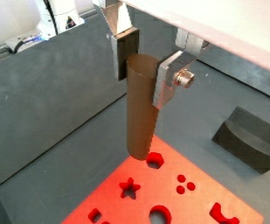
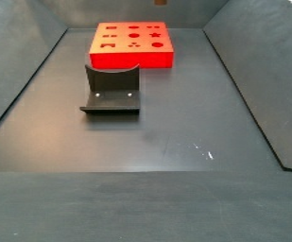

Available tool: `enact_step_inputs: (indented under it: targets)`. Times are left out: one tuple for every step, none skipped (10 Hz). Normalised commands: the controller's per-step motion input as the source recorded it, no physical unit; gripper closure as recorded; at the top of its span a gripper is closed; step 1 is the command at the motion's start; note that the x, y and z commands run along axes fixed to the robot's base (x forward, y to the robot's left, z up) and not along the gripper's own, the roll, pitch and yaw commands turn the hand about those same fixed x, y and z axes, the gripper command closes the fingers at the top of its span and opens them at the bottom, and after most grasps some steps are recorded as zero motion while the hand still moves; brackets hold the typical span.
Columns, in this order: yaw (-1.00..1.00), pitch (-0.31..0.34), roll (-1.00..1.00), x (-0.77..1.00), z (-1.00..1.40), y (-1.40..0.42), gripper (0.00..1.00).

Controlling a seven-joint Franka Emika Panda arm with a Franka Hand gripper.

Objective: Insert the oval object.

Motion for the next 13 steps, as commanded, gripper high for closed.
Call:
enact_step_inputs:
  targets:
    - [0.00,0.000,0.00,0.11,0.00,-0.03,1.00]
    - [0.00,0.000,0.00,0.14,-0.01,-0.05,1.00]
    - [0.00,0.000,0.00,0.22,-0.05,-0.19,1.00]
    - [0.00,0.000,0.00,0.33,-0.07,-0.31,1.00]
    - [0.00,0.000,0.03,0.44,-0.07,-0.39,1.00]
    - [0.00,0.000,0.05,0.56,-0.08,-0.45,1.00]
    - [0.02,0.000,0.07,0.64,-0.11,-0.45,1.00]
    - [0.07,0.000,0.12,0.68,-0.13,-0.47,1.00]
    - [0.12,0.003,0.17,0.74,-0.12,-0.48,1.00]
    - [0.13,0.010,0.18,0.74,-0.12,-0.47,1.00]
    - [0.13,0.013,0.17,0.77,-0.13,-0.45,1.00]
    - [0.12,0.011,0.15,0.79,-0.14,-0.42,1.00]
    - [0.12,0.006,0.14,0.83,-0.15,-0.38,1.00]
